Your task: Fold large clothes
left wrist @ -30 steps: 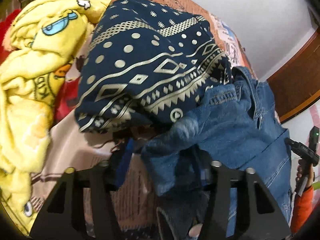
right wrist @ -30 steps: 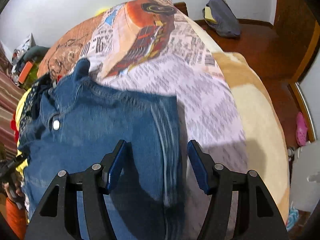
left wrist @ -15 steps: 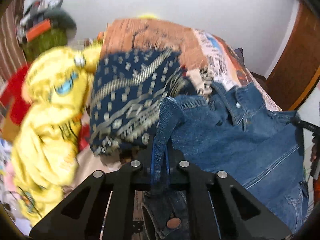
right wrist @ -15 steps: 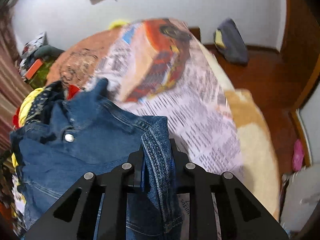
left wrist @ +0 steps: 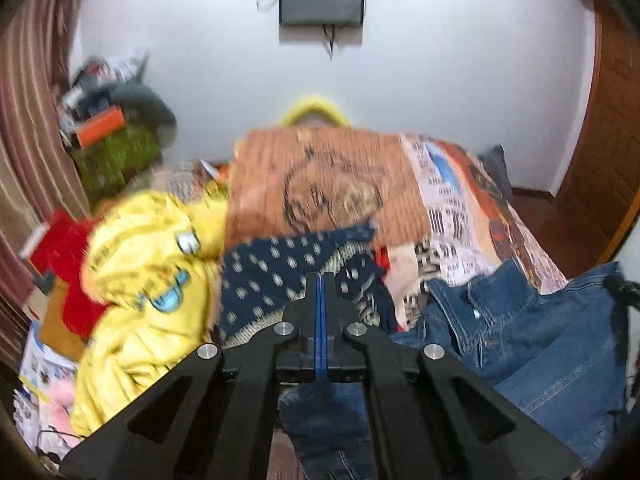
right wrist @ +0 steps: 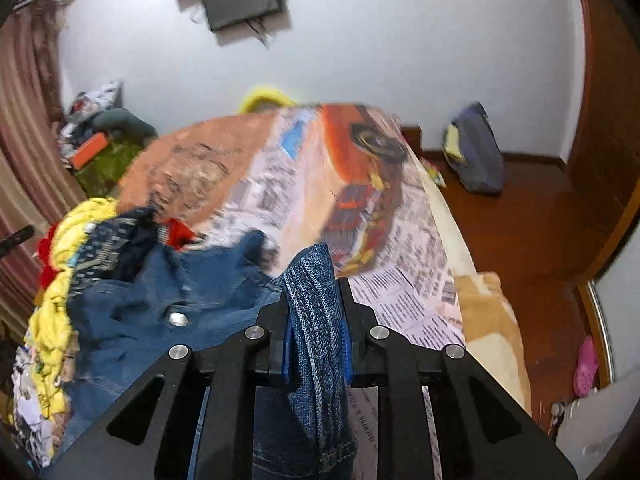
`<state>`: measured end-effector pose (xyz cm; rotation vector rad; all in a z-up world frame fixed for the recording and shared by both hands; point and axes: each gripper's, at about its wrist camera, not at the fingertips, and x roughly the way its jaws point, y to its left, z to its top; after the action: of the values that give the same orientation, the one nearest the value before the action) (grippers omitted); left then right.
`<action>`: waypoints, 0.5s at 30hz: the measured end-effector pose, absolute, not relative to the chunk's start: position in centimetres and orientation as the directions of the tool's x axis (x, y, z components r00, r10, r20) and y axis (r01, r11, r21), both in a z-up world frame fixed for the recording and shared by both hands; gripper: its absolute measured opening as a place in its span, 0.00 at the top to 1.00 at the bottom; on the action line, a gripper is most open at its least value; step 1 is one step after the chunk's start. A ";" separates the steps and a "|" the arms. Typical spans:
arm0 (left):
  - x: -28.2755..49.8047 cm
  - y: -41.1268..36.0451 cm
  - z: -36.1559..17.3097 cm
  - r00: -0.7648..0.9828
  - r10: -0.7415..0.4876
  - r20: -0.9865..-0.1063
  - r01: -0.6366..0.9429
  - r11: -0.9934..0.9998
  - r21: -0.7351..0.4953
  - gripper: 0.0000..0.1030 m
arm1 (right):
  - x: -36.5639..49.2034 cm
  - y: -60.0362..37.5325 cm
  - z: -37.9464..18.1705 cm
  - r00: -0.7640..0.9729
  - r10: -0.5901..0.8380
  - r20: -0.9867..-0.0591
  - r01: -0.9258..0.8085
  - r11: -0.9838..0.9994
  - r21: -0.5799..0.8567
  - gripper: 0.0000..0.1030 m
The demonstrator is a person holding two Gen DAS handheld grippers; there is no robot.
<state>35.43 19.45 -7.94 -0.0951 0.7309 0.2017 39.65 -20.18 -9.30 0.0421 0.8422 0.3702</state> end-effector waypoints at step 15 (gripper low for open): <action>34.9 19.0 -18.0 0.531 0.095 -0.842 -0.173 0.985 0.002 0.74 | 41.1 -21.2 -17.1 0.444 0.181 -0.878 -0.235 0.969 0.080 0.79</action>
<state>34.93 18.98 -17.98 -0.0849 0.9989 0.1600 41.06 -21.23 -17.08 -0.0562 1.0806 0.2581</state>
